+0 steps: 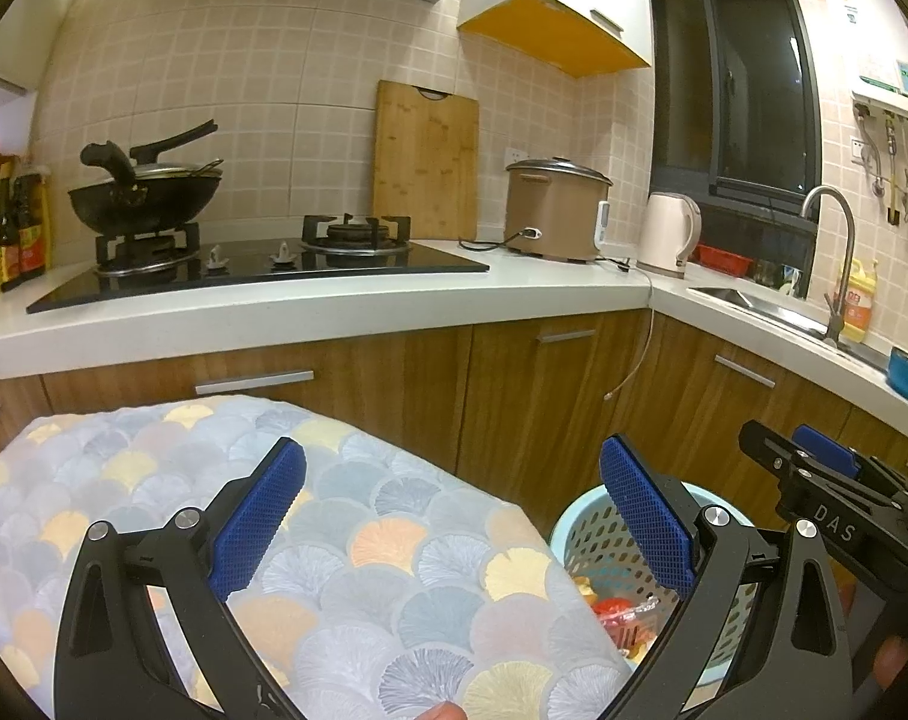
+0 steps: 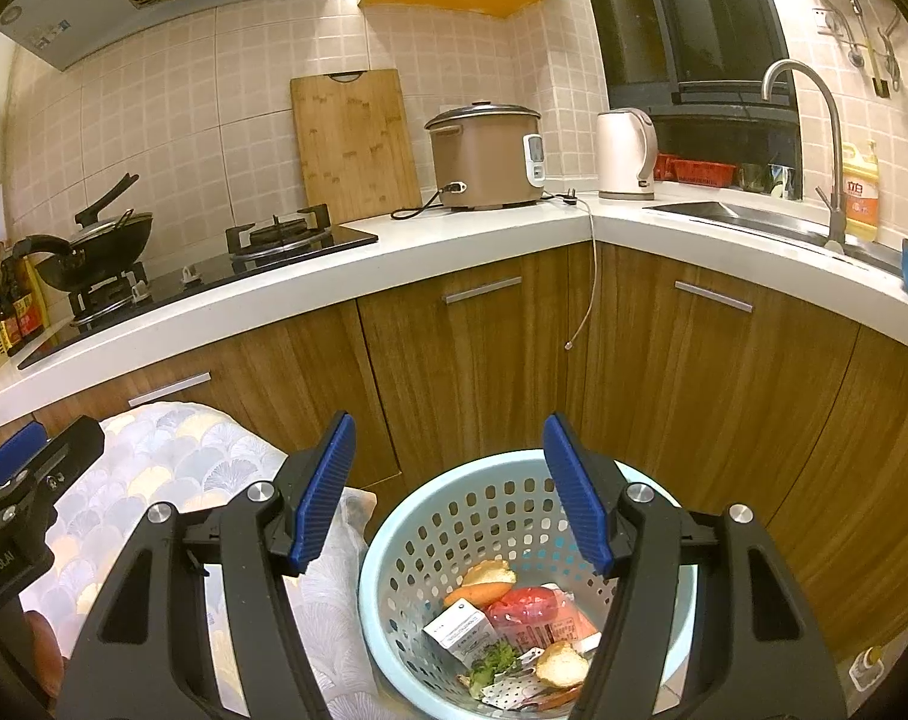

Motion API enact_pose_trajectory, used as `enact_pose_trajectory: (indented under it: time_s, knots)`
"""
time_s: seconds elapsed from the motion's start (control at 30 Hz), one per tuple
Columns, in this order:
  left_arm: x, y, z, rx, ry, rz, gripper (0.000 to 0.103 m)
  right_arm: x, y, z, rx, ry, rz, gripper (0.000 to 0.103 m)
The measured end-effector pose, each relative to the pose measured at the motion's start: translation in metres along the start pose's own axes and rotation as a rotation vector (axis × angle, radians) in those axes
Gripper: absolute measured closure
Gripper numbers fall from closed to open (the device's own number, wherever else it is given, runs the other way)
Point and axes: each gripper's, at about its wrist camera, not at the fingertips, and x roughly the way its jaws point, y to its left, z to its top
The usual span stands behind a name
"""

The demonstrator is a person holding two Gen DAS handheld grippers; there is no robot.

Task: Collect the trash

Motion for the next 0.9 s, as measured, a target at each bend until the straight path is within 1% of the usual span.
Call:
enact_pose_trajectory:
  time_s: [0.77,0.83,0.9]
  knots:
    - [0.006,-0.001,0.000,0.026,0.025,0.008,0.008,0.000,0.001,-0.003,0.004,0.008,0.006,0.042]
    - [0.004,-0.001,0.001,0.013,0.019,0.006,0.008,-0.003,0.002,-0.002,0.006,0.008,0.015,0.042]
    - [-0.002,-0.004,0.005,0.014,-0.006,0.007,0.008,-0.010,0.003,0.001,-0.002,0.002,0.024,0.042]
